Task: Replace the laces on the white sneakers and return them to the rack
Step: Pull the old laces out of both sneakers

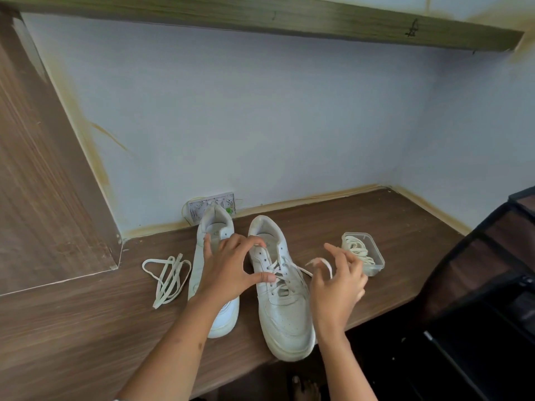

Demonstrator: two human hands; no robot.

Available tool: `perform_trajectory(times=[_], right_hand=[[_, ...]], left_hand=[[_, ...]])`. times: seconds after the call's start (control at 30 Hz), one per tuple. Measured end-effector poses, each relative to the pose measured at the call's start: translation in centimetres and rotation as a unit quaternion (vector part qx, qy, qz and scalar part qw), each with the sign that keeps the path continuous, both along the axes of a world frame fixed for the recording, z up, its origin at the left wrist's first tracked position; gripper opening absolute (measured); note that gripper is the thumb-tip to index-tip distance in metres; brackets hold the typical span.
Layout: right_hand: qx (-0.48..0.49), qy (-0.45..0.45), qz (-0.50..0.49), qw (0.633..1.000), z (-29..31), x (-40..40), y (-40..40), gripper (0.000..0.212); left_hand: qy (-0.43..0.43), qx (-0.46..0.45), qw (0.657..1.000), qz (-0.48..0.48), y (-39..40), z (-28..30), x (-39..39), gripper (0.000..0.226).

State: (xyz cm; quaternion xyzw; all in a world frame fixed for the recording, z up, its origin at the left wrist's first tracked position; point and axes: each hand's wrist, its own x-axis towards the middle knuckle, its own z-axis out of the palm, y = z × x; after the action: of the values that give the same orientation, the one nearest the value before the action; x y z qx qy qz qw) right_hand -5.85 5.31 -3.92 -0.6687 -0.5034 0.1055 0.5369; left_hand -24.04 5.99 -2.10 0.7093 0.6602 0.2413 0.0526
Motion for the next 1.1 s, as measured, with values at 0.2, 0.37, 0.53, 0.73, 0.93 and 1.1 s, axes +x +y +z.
perform_trajectory(times=[0.2, 0.37, 0.53, 0.73, 0.93, 1.1], right_hand=[[-0.106, -0.029, 0.1, 0.989, -0.2, -1.2, -3.2, 0.019], [-0.223, -0.206, 0.135, 0.943, -1.3, -2.0, -4.2, 0.068], [-0.172, -0.245, 0.133, 0.945, -2.3, -2.7, -4.1, 0.091], [-0.193, -0.226, 0.179, 0.938, -1.9, -2.3, -3.9, 0.102], [-0.202, -0.211, 0.184, 0.939, -2.2, -2.0, -3.5, 0.086], [-0.194, -0.195, 0.186, 0.943, -2.4, -2.2, -3.2, 0.085]], left_hand=[[0.026, 0.019, 0.999, 0.01, 0.1, -0.5, 0.3, 0.076], [0.056, 0.058, 0.996, 0.031, 0.3, 0.0, 1.1, 0.059], [0.12, 0.04, 0.992, 0.02, 0.6, 0.4, 2.2, 0.031], [0.028, 0.031, 0.999, 0.002, 0.8, 0.5, 3.7, 0.018], [-0.094, 0.092, 0.989, -0.068, 0.3, 1.5, 1.6, 0.006], [-0.168, 0.005, 0.985, -0.023, -0.5, 1.8, -1.2, 0.026]])
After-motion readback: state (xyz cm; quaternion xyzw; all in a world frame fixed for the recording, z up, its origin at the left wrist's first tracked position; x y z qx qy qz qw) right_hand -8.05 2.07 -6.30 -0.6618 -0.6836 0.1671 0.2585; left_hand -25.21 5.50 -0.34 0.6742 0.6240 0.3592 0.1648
